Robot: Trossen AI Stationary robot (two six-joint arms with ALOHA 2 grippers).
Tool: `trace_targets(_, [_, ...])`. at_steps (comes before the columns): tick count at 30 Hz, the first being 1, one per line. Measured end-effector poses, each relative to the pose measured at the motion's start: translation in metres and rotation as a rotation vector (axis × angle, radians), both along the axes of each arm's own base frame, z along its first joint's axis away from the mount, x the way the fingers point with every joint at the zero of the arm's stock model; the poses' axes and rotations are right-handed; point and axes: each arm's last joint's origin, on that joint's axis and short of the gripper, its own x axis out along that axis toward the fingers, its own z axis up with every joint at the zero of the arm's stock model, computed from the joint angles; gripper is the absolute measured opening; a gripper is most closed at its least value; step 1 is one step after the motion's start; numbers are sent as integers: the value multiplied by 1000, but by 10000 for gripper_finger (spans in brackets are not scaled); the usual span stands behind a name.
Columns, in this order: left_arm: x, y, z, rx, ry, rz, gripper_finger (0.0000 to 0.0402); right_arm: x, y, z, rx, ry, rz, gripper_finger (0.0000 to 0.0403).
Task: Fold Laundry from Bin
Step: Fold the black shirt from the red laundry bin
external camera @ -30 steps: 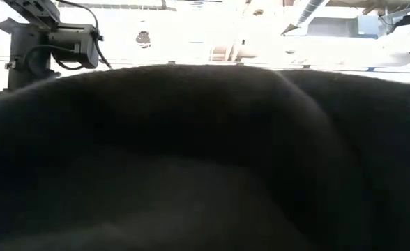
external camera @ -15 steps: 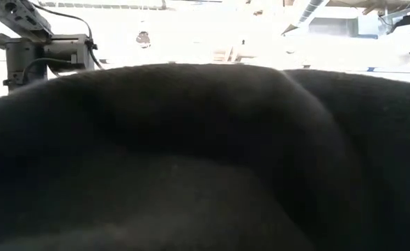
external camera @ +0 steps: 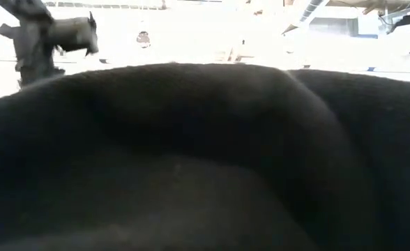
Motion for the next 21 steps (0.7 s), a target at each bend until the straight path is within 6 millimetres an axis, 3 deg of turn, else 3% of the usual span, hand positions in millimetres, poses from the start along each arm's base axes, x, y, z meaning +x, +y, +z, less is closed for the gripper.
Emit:
trace_targets(6, [1,1,91,165,-407,-79,1,-9,-20,44,-164,-107,13,18])
trace_targets(10, [-21,-2,154,286,-717,-106,0,-17,-36,80,-265,-254,19,19])
trace_targets(13, [-43,-6,189,351,-935,-124,0,-23,-48,103,-342,-377,37,19])
trace_targets(17, [-70,-11,211,406,-1121,-110,0,-31,-68,127,-446,-484,32,19])
trace_targets(21, [-91,-13,217,450,-1211,-57,0,-42,-91,145,-574,-549,28,19])
